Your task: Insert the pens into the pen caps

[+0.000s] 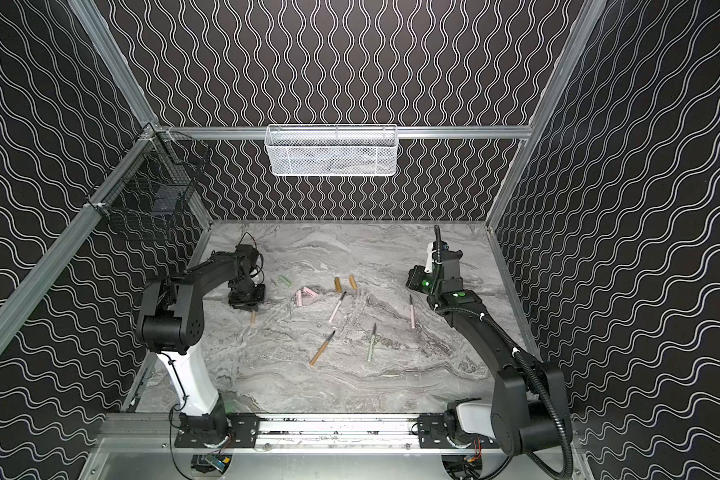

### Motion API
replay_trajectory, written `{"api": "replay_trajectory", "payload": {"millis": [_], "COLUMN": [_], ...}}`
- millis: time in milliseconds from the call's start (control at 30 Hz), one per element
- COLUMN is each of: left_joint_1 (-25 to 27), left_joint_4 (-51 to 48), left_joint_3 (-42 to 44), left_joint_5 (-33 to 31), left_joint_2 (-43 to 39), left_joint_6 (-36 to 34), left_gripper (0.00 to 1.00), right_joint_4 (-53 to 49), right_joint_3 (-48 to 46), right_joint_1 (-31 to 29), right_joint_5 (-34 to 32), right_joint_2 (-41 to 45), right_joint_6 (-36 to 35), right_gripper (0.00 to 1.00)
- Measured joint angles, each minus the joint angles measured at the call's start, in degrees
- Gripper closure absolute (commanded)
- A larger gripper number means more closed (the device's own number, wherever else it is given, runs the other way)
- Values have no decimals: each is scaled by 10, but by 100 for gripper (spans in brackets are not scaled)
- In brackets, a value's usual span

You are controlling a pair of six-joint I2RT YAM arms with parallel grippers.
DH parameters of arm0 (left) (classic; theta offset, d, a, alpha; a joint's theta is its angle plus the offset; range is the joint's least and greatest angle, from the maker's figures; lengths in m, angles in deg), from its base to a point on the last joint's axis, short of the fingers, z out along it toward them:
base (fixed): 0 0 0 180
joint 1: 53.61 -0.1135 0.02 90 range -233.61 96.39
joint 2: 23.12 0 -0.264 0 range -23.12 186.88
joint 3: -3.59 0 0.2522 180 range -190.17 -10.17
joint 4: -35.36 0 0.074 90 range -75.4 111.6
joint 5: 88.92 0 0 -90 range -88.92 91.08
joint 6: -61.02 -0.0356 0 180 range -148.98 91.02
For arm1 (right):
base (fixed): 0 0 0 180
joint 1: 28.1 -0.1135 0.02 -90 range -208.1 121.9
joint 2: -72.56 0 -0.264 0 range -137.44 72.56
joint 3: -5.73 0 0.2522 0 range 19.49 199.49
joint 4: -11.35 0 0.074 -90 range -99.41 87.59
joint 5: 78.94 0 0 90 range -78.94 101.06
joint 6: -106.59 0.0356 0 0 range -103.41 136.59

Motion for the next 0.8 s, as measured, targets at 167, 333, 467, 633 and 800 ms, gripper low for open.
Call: {"api": "replay_trajectory", "payload": {"millis": [167, 333, 467, 633, 800], "left_joint_1": [10, 34, 90, 176, 221], "left_joint_4": [20, 48, 80, 153, 259], "left_joint_3": [17, 32, 55, 93, 104], "left_joint_5": [4, 4, 4, 4, 22], "left_joint_2": [-44, -114, -210, -359, -455], "left_joint_6": [0, 0, -5, -14, -13], "left_gripper": [95, 98, 98, 96, 96], "right_joint_4": [1, 8, 24, 35, 47], "right_joint_3": [-3, -12, -24, -31, -30], "right_joint_1": [-3, -10, -13, -15, -20], "right_joint_5": [1, 8, 17, 42, 85], "right_joint_2": [5, 17, 31, 53, 101], "right_joint_6": [0, 0, 0, 0, -8], "right_gripper": [88, 88, 86, 74, 68]}}
